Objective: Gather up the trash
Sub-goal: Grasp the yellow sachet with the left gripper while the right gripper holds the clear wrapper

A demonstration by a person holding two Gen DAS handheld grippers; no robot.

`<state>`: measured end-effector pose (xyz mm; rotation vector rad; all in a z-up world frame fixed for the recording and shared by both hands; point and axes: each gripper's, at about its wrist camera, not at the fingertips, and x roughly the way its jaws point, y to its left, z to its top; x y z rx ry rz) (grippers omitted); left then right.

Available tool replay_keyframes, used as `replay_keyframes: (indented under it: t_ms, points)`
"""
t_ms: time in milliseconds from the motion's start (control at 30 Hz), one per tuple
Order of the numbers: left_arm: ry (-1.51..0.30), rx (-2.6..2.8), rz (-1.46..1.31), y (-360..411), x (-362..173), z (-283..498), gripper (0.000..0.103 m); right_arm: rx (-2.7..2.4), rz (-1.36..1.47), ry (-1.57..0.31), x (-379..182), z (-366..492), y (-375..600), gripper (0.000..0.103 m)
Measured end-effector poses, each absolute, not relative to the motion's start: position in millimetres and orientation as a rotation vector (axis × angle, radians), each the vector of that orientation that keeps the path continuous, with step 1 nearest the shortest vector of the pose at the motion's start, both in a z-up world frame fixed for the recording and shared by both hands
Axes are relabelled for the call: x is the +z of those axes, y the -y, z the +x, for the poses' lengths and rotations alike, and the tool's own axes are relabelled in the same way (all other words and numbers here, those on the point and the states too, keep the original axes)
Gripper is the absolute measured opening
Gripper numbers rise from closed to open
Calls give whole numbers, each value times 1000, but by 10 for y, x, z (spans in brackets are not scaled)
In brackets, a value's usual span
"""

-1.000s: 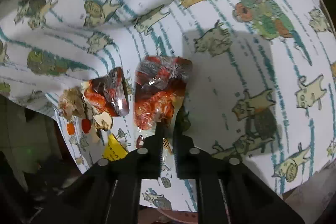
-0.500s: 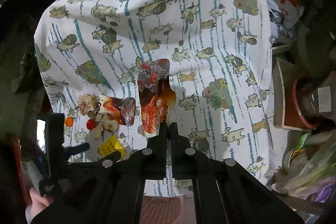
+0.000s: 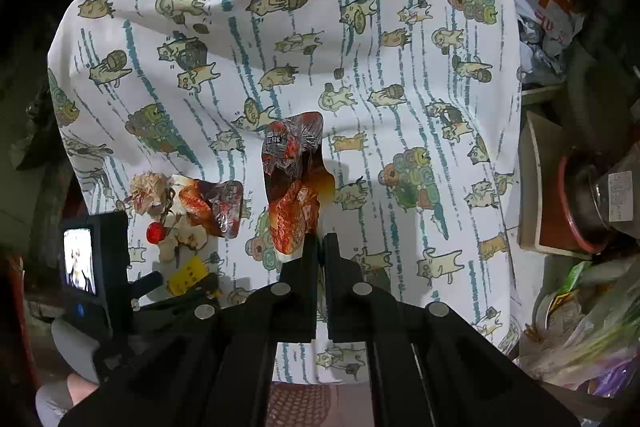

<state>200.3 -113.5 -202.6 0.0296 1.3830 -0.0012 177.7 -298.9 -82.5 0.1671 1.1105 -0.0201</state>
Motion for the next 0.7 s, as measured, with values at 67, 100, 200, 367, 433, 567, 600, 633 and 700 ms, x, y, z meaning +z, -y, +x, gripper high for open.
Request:
replay_keyframes:
  t_ms: [67, 100, 200, 367, 433, 567, 600, 633, 700]
  points:
    - [-1386, -33, 56, 1240, -2010, 1950, 45, -28, 156, -1106, -823, 1769, 2987, 4]
    - [-1390, -54, 69, 1267, -1998, 1926, 37, -33, 148, -1105, -824, 1769, 2982, 4]
    - [-1403, -110, 49, 1334, -1973, 1881, 9, -42, 135, -1105, -840, 1760, 2985, 4]
    - [-1424, -142, -20, 1285, -1978, 1840, 0, -48, 147, -1113, -879, 1735, 3010, 4]
    - [-1403, -151, -19, 1264, -1910, 1830, 0, -51, 138, -1106, -868, 1727, 3001, 4]
    - [-1370, -166, -16, 1269, -1752, 1806, 0, -56, 118, -1093, -845, 1721, 2978, 4]
    - [-1376, -153, -15, 1256, -1745, 1798, 1, -55, 118, -1094, -845, 1723, 2978, 4]
    - [-1389, -137, -22, 1197, -1756, 1795, 6, -53, 122, -1097, -850, 1725, 2974, 4]
    - [-1432, -106, -83, 1066, -1832, 1813, 66, -51, 127, -1103, -864, 1728, 2963, 4]
